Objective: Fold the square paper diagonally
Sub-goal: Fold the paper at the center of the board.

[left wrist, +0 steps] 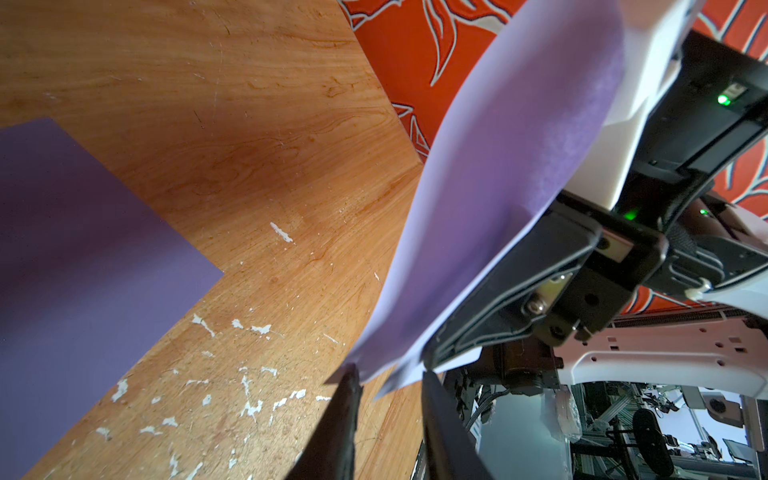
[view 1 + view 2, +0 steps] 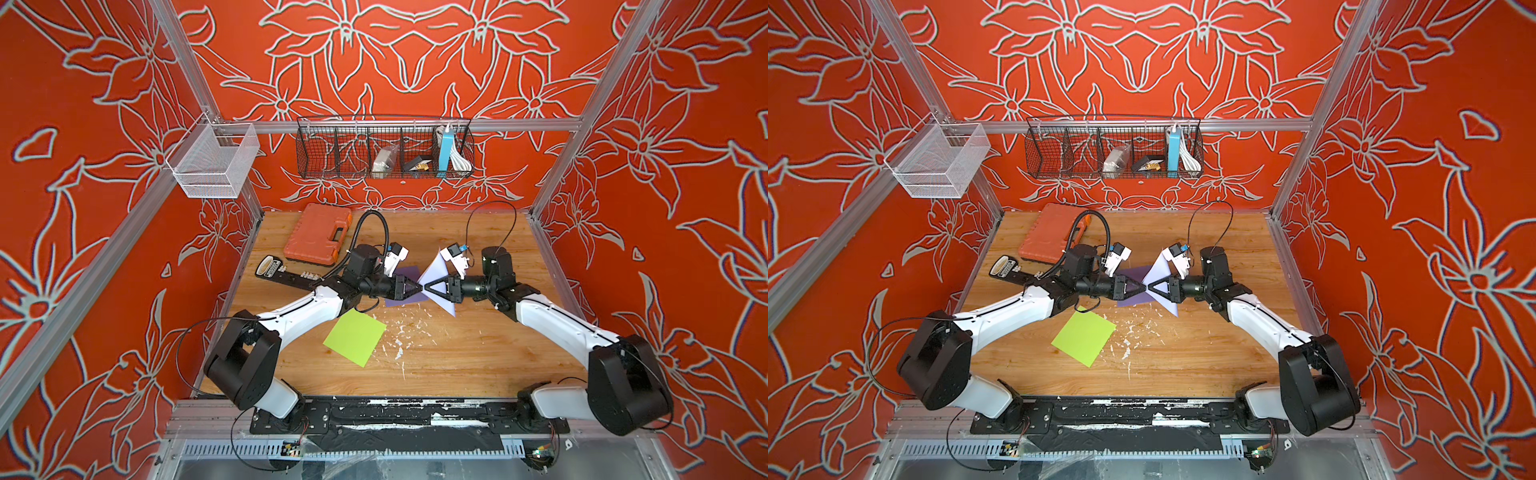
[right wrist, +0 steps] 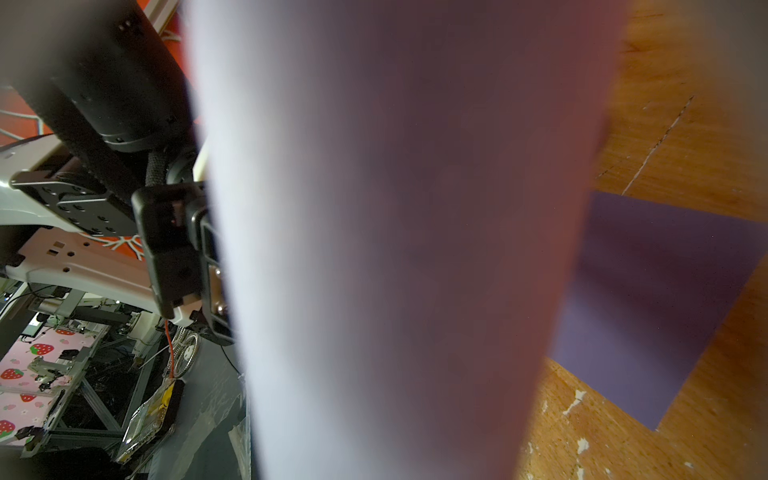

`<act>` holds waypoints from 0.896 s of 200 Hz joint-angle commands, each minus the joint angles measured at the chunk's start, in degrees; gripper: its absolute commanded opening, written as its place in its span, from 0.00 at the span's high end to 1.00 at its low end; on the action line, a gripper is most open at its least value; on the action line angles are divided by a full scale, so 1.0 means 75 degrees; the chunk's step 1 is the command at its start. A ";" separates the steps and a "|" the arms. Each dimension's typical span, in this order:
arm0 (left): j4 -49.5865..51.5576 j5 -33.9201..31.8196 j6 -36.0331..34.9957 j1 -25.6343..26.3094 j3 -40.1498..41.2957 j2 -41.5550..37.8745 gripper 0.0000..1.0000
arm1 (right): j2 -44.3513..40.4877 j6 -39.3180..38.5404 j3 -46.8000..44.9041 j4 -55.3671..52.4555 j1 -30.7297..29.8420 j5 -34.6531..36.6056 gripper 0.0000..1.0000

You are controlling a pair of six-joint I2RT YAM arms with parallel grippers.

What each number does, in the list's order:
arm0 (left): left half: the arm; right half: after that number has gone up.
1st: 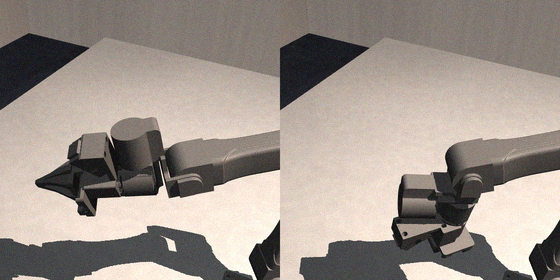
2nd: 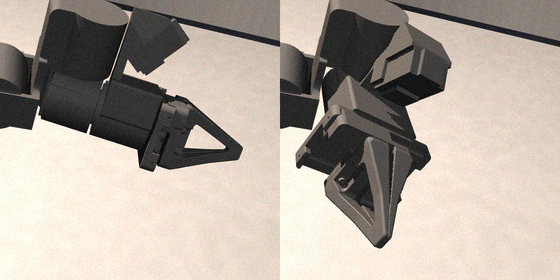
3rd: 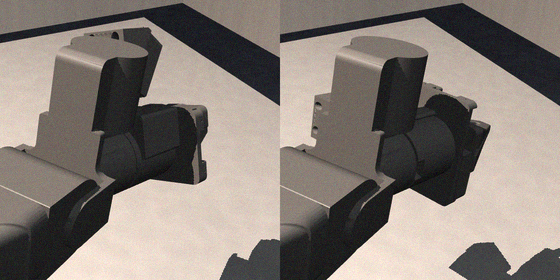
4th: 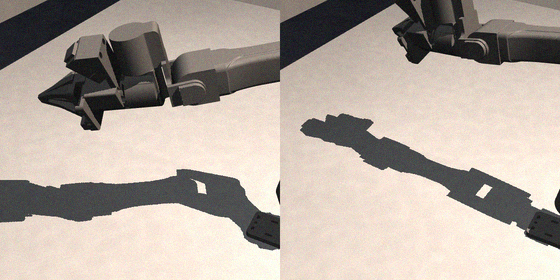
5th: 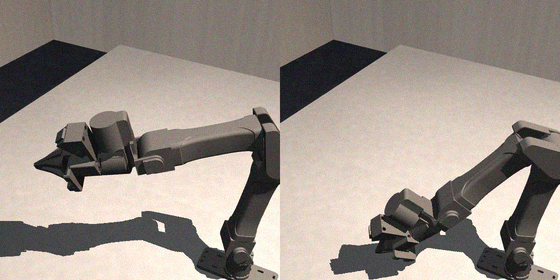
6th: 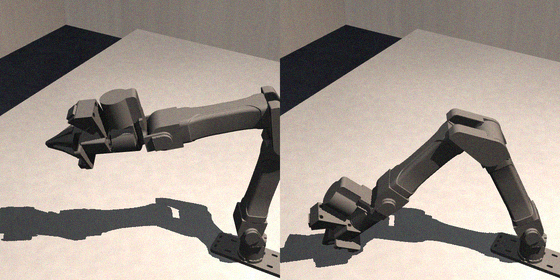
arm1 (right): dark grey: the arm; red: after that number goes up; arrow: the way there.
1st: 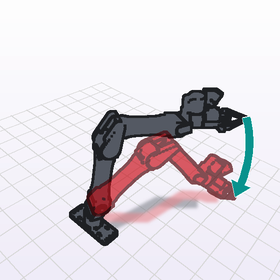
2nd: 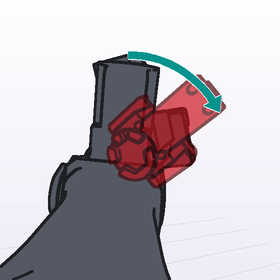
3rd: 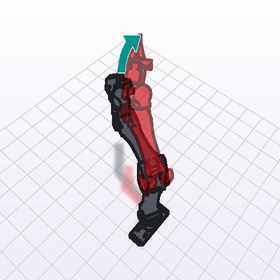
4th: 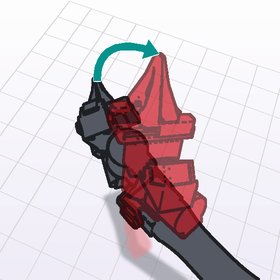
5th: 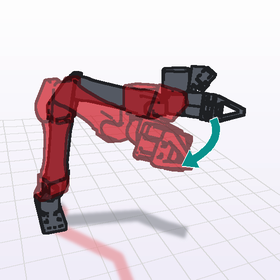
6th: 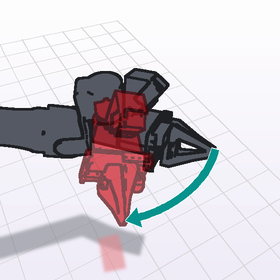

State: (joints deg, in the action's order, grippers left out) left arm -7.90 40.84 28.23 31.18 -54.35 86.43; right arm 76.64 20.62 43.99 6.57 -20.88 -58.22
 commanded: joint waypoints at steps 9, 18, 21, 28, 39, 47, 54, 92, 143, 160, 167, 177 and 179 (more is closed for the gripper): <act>-0.0241 0.0225 0.0036 0.0043 -0.0098 0.0006 0.80 | -0.0142 0.0149 -0.0164 0.0290 0.0035 -0.0199 0.83; -0.0259 0.0238 0.0056 0.0038 -0.0091 0.0025 0.85 | -0.0158 0.0150 -0.0178 0.0296 0.0031 -0.0207 0.83; -0.0265 0.0238 0.0067 0.0038 -0.0084 0.0021 0.86 | -0.0163 0.0146 -0.0176 0.0296 0.0032 -0.0207 0.83; -0.0288 0.0238 0.0062 0.0038 -0.0079 0.0012 0.90 | -0.0176 0.0139 -0.0187 0.0279 0.0031 -0.0207 0.83; -0.0316 0.0227 0.0054 0.0040 -0.0062 -0.0022 0.97 | -0.0188 0.0101 -0.0187 0.0229 0.0031 -0.0198 0.83; -0.0326 0.0227 0.0003 0.0039 -0.0042 -0.0078 1.00 | -0.0208 0.0084 -0.0175 0.0187 0.0031 -0.0173 0.83; -0.0221 0.0165 -0.0053 0.0043 -0.0047 -0.0129 1.00 | -0.0214 0.0054 -0.0162 0.0145 0.0031 -0.0155 0.83; 0.0265 -0.0265 -0.0275 0.0038 -0.0035 -0.0387 1.00 | -0.0380 -0.0078 -0.0077 -0.0044 0.0076 -0.0050 0.83; 0.0304 -0.0443 -0.0181 0.0036 -0.0093 -0.0294 1.00 | -0.0449 0.0060 -0.0122 0.0060 0.0121 -0.0137 0.87; 0.0235 -0.0425 -0.0109 0.0038 -0.0095 -0.0277 1.00 | -0.0466 0.0069 -0.0166 0.0085 0.0113 -0.0148 0.93; 0.0233 -0.0440 -0.0105 0.0038 -0.0100 -0.0288 1.00 | -0.0471 0.0064 -0.0170 0.0077 0.0124 -0.0148 0.93; 0.0245 -0.0481 -0.0124 0.0030 -0.0082 -0.0324 1.00 | -0.0494 0.0063 -0.0177 0.0072 0.0130 -0.0147 0.93; 0.0245 -0.0486 -0.0138 0.0030 -0.0088 -0.0328 1.00 | -0.0499 0.0057 -0.0180 0.0073 0.0135 -0.0148 0.93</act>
State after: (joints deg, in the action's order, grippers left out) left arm -5.91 37.98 27.29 31.20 -54.33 84.93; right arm 74.06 21.45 43.16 6.44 -20.27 -58.57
